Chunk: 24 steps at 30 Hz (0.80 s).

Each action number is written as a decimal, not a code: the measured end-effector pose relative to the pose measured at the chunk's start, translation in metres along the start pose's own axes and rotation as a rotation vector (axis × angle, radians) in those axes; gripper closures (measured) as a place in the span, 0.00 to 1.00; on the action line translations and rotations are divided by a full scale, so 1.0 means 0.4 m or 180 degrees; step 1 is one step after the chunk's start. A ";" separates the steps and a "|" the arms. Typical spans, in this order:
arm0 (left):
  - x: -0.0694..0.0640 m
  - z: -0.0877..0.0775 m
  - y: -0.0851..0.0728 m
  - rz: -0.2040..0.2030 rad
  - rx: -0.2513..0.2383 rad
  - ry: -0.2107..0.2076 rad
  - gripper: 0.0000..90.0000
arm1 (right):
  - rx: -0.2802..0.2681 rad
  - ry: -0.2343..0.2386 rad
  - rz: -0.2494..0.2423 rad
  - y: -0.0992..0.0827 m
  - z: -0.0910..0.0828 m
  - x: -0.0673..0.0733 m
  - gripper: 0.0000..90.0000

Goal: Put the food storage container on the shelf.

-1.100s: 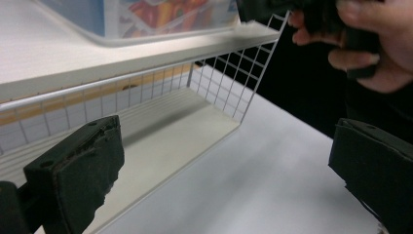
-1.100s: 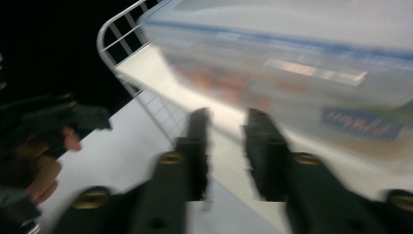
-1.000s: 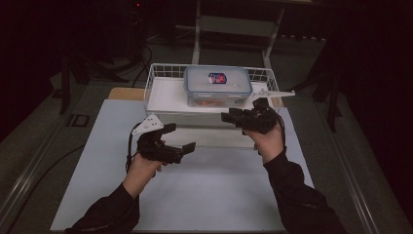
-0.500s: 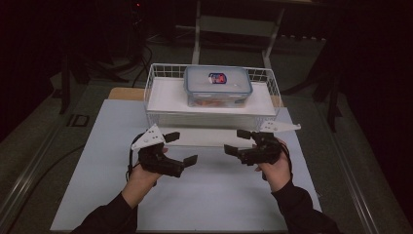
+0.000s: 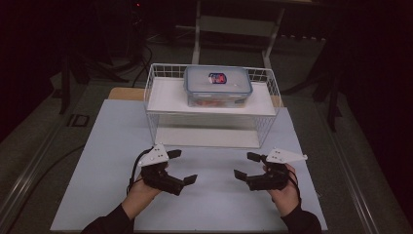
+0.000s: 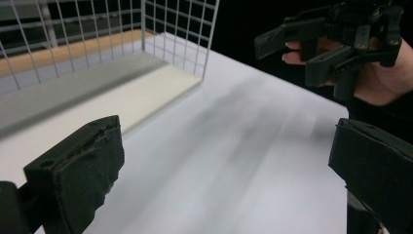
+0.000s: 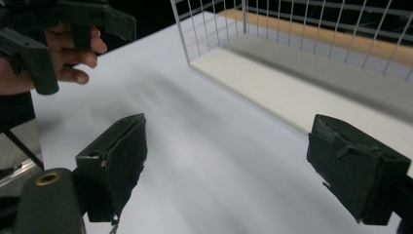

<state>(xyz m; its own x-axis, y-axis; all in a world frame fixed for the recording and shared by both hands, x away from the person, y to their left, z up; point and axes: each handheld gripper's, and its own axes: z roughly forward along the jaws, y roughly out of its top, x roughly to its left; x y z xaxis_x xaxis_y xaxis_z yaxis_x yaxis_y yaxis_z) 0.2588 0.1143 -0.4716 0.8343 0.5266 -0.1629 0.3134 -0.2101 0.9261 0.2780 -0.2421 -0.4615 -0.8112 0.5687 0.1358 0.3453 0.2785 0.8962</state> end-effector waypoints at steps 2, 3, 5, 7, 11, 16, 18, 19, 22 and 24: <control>0.001 0.000 -0.014 0.0025 0.0017 -0.0026 0.00 | 0.0011 -0.0053 -0.0016 -0.019 -0.006 0.000 0.16; 0.002 -0.001 -0.021 0.0029 0.0038 -0.0034 0.00 | 0.0017 -0.0064 -0.0006 -0.027 -0.010 0.000 0.16; 0.003 -0.001 -0.035 0.0058 0.0062 -0.0022 0.00 | 0.0039 -0.0089 -0.0003 -0.044 -0.018 0.000 0.16; 0.006 -0.002 -0.048 0.0089 0.0138 0.0015 0.00 | 0.0038 -0.0136 -0.0043 -0.059 -0.028 -0.004 0.16; 0.016 -0.012 -0.071 0.0084 0.0200 0.0031 0.00 | 0.0096 -0.0206 -0.0058 -0.088 -0.048 -0.012 0.16; 0.025 -0.031 -0.094 0.0091 0.0229 0.0050 0.00 | 0.0098 -0.0309 0.0029 -0.114 -0.074 -0.031 0.16; 0.028 -0.040 -0.101 0.0074 0.0228 0.0077 0.00 | 0.0088 -0.0339 0.0027 -0.121 -0.083 -0.038 0.16; 0.030 -0.045 -0.105 0.0064 0.0222 0.0088 0.00 | 0.0068 -0.0341 0.0022 -0.124 -0.085 -0.041 0.16; 0.037 -0.062 -0.114 0.0004 0.0165 0.0136 0.00 | 0.0053 -0.0306 0.0022 -0.129 -0.083 -0.049 0.16; 0.040 -0.071 -0.118 0.0010 0.0151 0.0157 0.00 | 0.0070 -0.0298 0.0009 -0.131 -0.079 -0.051 0.16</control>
<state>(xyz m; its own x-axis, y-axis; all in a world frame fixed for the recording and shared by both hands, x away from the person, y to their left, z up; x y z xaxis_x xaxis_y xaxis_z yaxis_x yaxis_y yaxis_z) 0.2444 0.1561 -0.5081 0.8123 0.5657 -0.1420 0.3330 -0.2499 0.9092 0.2616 -0.2930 -0.4980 -0.7629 0.6392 0.0973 0.3586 0.2930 0.8863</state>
